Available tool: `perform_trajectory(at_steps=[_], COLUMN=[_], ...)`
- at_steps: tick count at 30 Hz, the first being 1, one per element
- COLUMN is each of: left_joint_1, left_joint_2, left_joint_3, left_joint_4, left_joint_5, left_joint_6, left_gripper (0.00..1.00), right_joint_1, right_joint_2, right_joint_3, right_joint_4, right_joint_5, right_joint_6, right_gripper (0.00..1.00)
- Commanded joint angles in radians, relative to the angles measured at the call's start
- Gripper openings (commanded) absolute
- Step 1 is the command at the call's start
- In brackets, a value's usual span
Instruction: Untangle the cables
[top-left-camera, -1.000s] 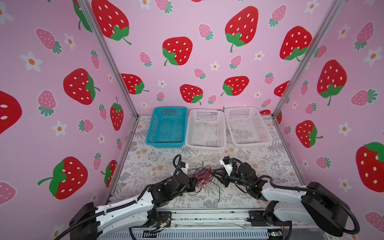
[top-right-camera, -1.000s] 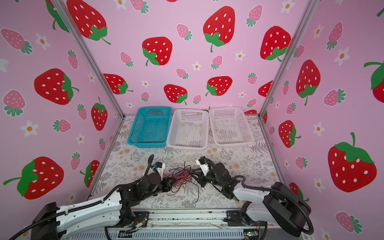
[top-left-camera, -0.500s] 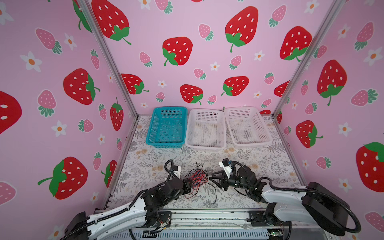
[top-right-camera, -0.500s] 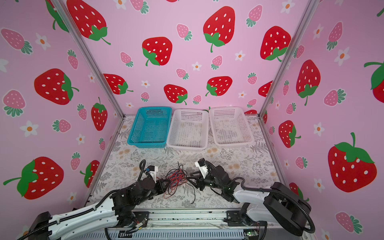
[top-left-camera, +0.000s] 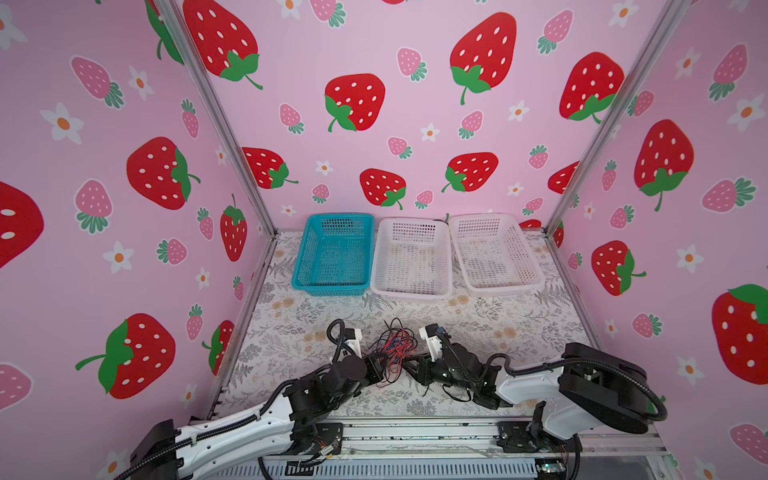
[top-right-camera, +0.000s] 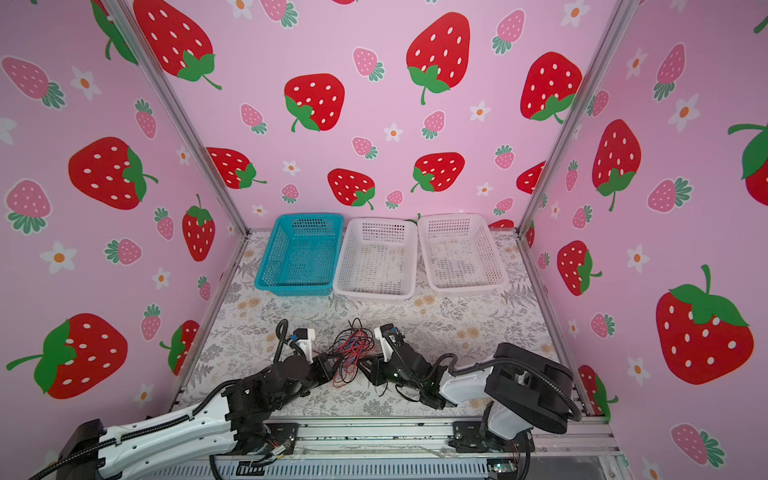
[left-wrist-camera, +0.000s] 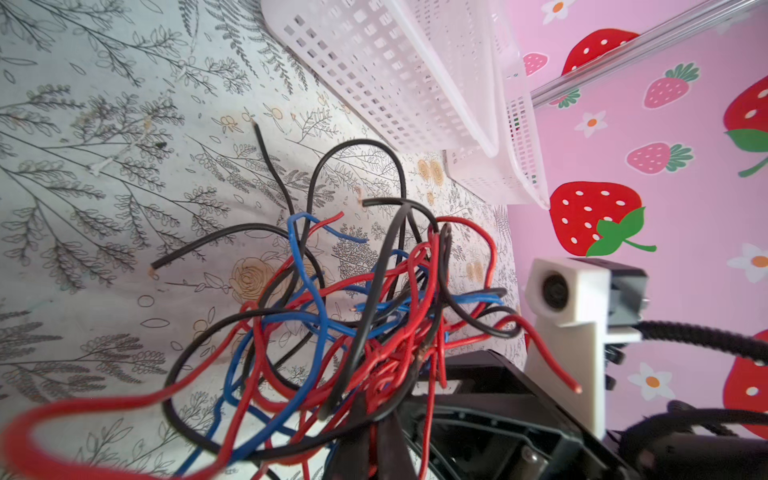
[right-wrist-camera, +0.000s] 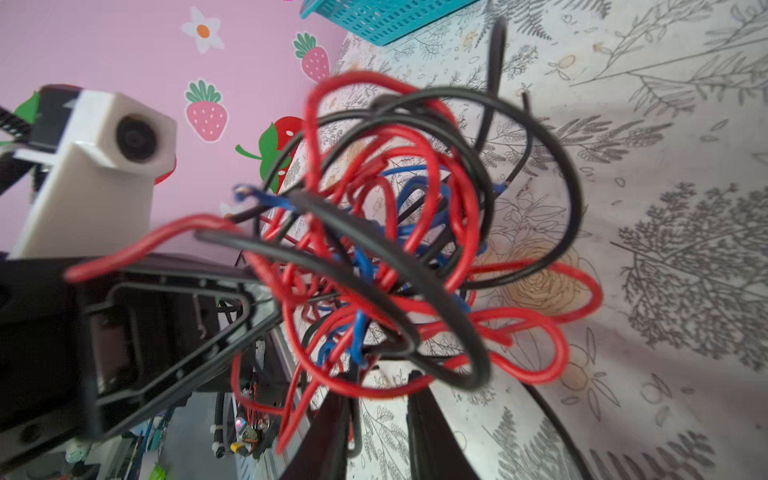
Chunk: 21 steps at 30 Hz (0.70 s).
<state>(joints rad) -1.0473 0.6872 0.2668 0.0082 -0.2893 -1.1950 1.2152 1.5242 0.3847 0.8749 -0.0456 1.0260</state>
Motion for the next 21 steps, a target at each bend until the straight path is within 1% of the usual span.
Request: perform_trajectory(at_steps=[1, 3, 5, 6, 11, 12, 16, 21], left_joint_1=[-0.019, -0.034, -0.045, -0.049, -0.066, -0.069, -0.073, -0.073], left_joint_2=[-0.005, -0.003, 0.000, 0.002, -0.031, -0.048, -0.128, -0.259], left_joint_3=[0.003, -0.012, -0.016, -0.018, -0.020, -0.021, -0.044, -0.062], left_joint_4=[0.101, 0.137, 0.144, 0.144, 0.119, 0.103, 0.038, -0.101], left_joint_5=[-0.043, -0.056, -0.068, -0.070, -0.083, -0.089, -0.114, -0.150], left_joint_6=[-0.018, -0.018, -0.018, -0.020, -0.016, -0.015, -0.031, -0.057], left_gripper=[0.00, 0.00, 0.00, 0.00, 0.00, 0.00, 0.00, 0.00], right_joint_1=[0.007, 0.008, 0.009, 0.009, 0.009, 0.009, 0.009, 0.008], right_joint_2=[0.014, 0.018, 0.016, 0.011, -0.038, -0.053, -0.126, -0.284], right_joint_3=[0.046, 0.047, 0.049, 0.051, 0.041, 0.033, -0.025, -0.126], right_joint_4=[0.046, 0.050, 0.077, 0.077, 0.011, -0.002, -0.026, -0.126], right_joint_5=[0.092, 0.136, 0.150, 0.161, 0.251, 0.263, 0.299, 0.346], right_joint_6=[0.090, 0.105, 0.095, 0.085, 0.022, 0.012, -0.012, -0.052], right_gripper=[0.26, 0.26, 0.26, 0.23, 0.01, 0.00, 0.00, 0.00])
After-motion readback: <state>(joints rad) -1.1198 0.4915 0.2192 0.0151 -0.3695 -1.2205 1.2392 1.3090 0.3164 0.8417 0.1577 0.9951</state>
